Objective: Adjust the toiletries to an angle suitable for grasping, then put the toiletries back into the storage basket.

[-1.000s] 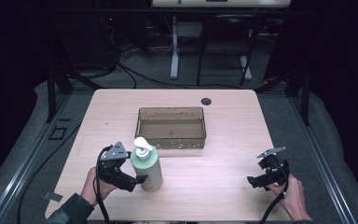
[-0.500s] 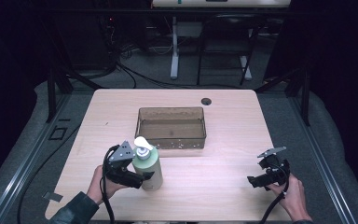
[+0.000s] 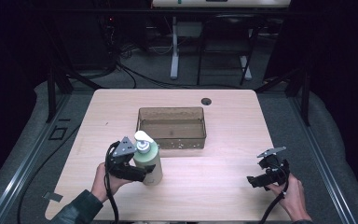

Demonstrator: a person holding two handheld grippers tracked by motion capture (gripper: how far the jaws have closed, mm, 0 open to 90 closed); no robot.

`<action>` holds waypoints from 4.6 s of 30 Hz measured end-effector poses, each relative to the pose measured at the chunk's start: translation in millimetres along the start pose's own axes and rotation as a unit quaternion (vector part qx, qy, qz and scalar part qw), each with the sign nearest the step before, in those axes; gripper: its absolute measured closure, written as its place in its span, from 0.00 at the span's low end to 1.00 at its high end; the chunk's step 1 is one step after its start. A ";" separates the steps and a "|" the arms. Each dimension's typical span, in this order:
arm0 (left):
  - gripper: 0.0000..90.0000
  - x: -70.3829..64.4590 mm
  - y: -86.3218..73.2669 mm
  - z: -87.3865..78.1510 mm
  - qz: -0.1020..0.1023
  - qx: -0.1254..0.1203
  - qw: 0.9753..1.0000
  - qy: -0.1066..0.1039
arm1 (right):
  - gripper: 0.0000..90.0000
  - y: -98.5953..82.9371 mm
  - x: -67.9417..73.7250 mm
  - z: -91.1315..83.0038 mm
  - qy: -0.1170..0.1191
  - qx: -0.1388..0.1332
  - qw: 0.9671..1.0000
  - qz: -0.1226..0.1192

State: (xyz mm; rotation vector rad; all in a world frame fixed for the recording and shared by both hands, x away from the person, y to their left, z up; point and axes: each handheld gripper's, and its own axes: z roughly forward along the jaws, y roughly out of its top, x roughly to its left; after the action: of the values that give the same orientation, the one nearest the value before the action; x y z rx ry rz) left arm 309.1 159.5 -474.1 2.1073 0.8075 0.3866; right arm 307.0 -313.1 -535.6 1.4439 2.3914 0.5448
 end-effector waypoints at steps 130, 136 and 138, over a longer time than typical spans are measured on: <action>0.36 43.2 127.8 -23.9 0.120 0.067 0.987 -0.086 | 0.01 1.8 -1.3 -1.3 0.025 0.002 1.000 -0.010; 0.53 42.3 126.6 -23.5 0.129 0.071 0.985 -0.090 | 0.01 1.6 -1.0 -1.3 0.024 0.001 1.000 -0.009; 0.58 41.3 126.2 -22.8 0.134 0.074 0.984 -0.093 | 0.01 1.5 -1.2 -1.9 0.024 0.001 1.000 -0.008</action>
State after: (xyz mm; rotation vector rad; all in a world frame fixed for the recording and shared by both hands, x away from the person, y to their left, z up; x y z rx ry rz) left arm 379.9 143.5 -360.6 2.3602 0.4564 0.2714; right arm 307.9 -313.9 -533.2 1.4263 2.4390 0.5811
